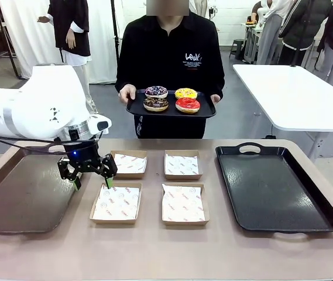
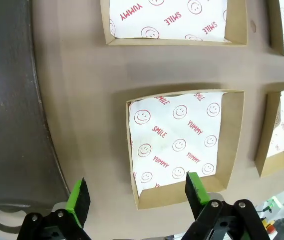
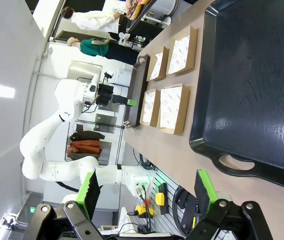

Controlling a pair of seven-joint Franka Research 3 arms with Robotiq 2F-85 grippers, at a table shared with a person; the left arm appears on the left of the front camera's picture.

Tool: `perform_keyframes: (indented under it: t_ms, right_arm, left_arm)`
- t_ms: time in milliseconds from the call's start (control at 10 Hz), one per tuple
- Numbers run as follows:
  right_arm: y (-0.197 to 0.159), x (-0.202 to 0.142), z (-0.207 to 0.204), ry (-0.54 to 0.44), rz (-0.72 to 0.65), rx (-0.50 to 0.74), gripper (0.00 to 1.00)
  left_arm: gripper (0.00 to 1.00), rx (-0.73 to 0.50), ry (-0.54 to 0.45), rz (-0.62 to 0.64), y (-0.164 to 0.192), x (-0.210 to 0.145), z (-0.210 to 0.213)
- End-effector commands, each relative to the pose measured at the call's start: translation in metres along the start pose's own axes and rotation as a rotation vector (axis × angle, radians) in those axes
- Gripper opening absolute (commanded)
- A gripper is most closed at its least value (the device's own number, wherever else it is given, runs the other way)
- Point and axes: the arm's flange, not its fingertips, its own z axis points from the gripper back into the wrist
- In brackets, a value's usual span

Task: Individually package the donuts and arrange them on the tray.
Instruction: Pick up one Paper togo box.

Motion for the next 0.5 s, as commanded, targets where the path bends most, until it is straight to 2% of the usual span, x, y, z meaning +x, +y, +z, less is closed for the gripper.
perform_keyframes:
  t_ms: [0,400]
  right_arm:
    - [0.0007,-0.0002,0.0008,-0.006,0.003,0.008,1.00]
    - [0.0007,-0.0002,0.0008,-0.006,0.003,0.008,1.00]
  left_arm:
    - [1.00,-0.004,0.006,-0.001,0.0019,0.0022,0.0043]
    - [1.00,-0.004,0.006,-0.001,0.0019,0.0022,0.0043]
